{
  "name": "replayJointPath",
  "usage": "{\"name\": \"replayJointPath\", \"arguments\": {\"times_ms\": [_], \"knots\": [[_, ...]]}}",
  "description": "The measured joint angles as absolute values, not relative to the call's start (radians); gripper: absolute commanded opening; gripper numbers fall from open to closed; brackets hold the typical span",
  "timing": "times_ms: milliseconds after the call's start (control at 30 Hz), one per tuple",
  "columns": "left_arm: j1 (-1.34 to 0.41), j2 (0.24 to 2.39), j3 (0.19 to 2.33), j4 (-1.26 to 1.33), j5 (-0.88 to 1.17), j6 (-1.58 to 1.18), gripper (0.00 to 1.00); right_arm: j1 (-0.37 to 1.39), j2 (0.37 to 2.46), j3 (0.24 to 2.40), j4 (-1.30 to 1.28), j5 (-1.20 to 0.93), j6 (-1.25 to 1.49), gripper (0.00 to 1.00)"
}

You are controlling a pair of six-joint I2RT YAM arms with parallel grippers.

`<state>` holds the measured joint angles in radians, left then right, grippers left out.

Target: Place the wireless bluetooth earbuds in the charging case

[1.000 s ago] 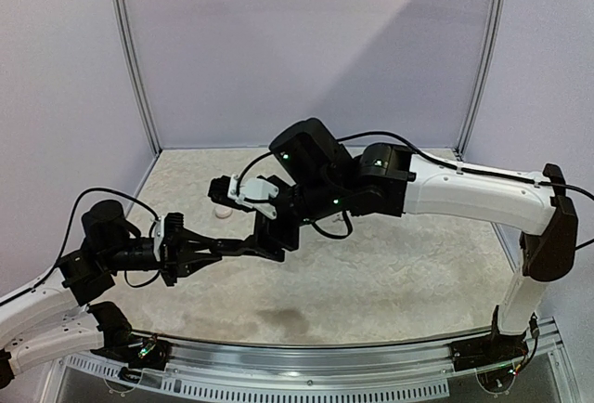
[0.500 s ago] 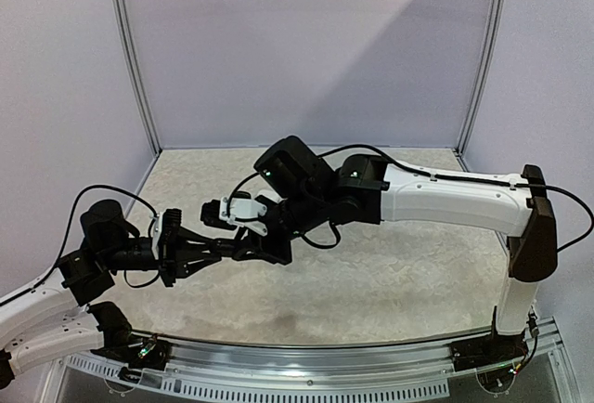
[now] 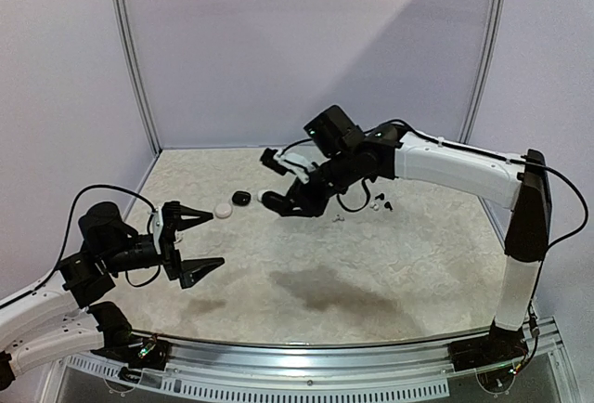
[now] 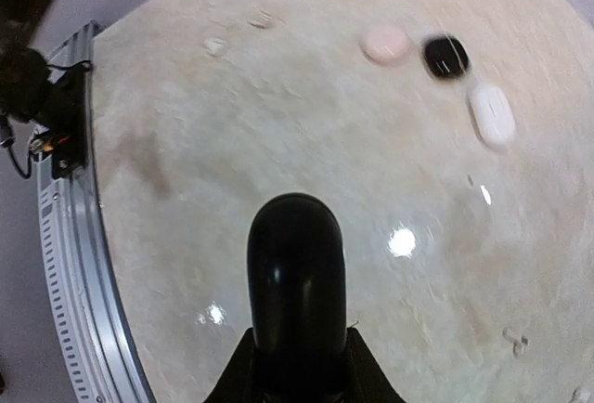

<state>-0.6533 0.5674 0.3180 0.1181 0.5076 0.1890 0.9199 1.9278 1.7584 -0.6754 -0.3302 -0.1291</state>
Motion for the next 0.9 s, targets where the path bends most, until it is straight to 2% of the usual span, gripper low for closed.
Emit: {"name": "replayJointPath", "arguments": {"times_ms": [233,400,433,567,633,767,900], "knots": [[-0.653,0.57,0.307,0.131,0.432,0.186,0.99,0.633,2.023,1.522,-0.765,-0.457,0.044,0.01],[-0.653,0.574,0.303,0.137,0.406,0.186,0.99,0.569,2.085,1.441,-0.804,-0.557,0.081,0.07],[-0.653,0.576,0.302,0.137,0.403,0.185,0.99,0.569,2.085,1.441,-0.806,-0.566,0.083,0.1],[-0.651,0.583,0.3,0.137,0.395,0.184,0.99,0.559,2.102,1.441,-0.813,-0.606,0.082,0.44],[-0.651,0.587,0.3,0.137,0.393,0.182,0.99,0.553,2.112,1.442,-0.822,-0.609,0.081,0.57],[-0.649,0.599,0.3,0.138,0.389,0.179,0.99,0.546,2.117,1.473,-0.857,-0.613,0.082,0.73],[-0.646,0.619,0.3,0.138,0.381,0.175,0.99,0.547,2.116,1.528,-0.908,-0.508,0.067,0.87]]}}
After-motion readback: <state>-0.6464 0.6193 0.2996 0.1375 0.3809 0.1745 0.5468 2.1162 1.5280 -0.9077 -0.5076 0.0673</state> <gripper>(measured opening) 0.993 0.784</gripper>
